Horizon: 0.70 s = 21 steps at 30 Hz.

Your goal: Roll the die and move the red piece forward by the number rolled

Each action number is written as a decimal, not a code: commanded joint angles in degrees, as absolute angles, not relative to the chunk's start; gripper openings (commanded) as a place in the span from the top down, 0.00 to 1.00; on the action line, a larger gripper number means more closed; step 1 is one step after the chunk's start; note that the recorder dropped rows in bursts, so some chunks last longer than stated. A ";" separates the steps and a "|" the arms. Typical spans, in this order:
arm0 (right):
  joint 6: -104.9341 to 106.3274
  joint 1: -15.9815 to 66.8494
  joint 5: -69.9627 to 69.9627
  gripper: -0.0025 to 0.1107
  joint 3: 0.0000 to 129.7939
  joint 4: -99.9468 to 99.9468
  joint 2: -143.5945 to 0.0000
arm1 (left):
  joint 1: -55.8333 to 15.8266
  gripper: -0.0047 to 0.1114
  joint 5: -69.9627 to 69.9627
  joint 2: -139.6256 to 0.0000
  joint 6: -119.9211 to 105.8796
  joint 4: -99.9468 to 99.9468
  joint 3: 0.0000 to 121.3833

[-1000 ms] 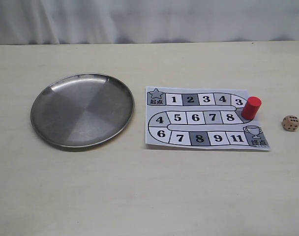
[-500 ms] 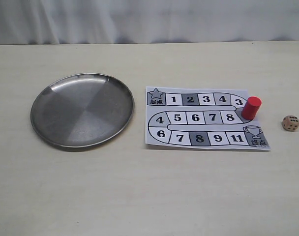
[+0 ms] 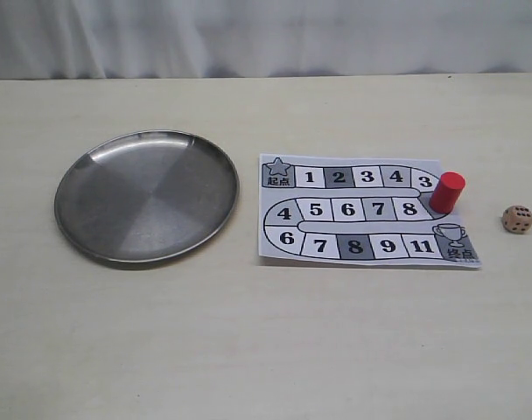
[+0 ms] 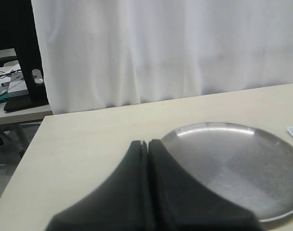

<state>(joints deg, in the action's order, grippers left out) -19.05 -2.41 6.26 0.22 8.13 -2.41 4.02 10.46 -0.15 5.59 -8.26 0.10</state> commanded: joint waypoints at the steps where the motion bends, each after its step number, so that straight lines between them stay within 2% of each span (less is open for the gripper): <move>1: -18.60 -2.49 12.47 0.93 0.00 12.11 0.00 | 4.29 0.96 9.92 0.00 5.64 -8.24 0.00; 21: -18.60 -2.49 14.04 0.93 0.00 12.11 0.00 | 4.29 0.96 9.92 0.00 5.64 -8.24 0.00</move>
